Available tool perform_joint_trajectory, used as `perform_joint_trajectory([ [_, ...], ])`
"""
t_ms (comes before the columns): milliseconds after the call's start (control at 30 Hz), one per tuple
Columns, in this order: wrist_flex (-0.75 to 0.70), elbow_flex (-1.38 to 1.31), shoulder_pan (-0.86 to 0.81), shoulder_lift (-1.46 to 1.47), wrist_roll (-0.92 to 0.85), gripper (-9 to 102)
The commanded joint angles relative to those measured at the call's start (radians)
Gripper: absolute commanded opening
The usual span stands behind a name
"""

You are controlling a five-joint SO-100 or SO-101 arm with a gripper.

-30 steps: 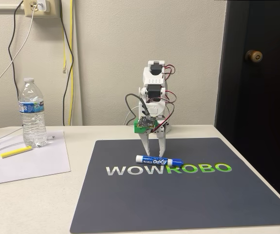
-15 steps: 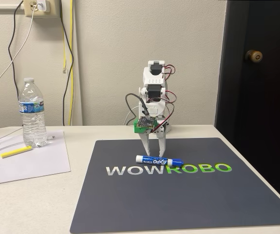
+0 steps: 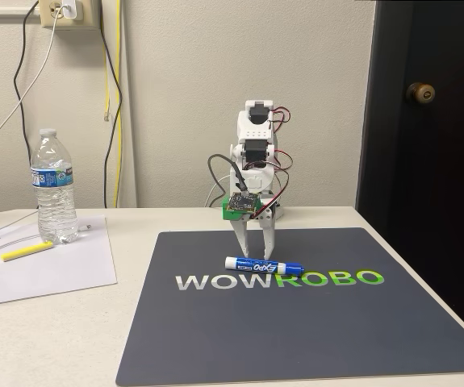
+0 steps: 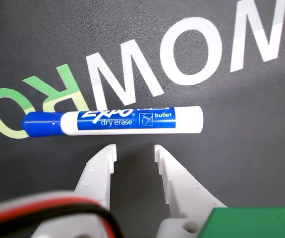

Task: Pick up the blue marker.

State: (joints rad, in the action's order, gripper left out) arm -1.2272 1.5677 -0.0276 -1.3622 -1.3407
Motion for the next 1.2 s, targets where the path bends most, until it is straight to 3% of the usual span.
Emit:
perform_joint_trajectory([
  [0,-0.014,-0.02,-0.009,-0.086,0.003,18],
  [667,0.009,-0.025,-0.006,-0.187,0.138,18],
  [867,0.025,-0.032,-0.014,-0.204,0.101,18],
  [1167,-0.021,-0.161,-0.014,-0.109,0.46,17],
])
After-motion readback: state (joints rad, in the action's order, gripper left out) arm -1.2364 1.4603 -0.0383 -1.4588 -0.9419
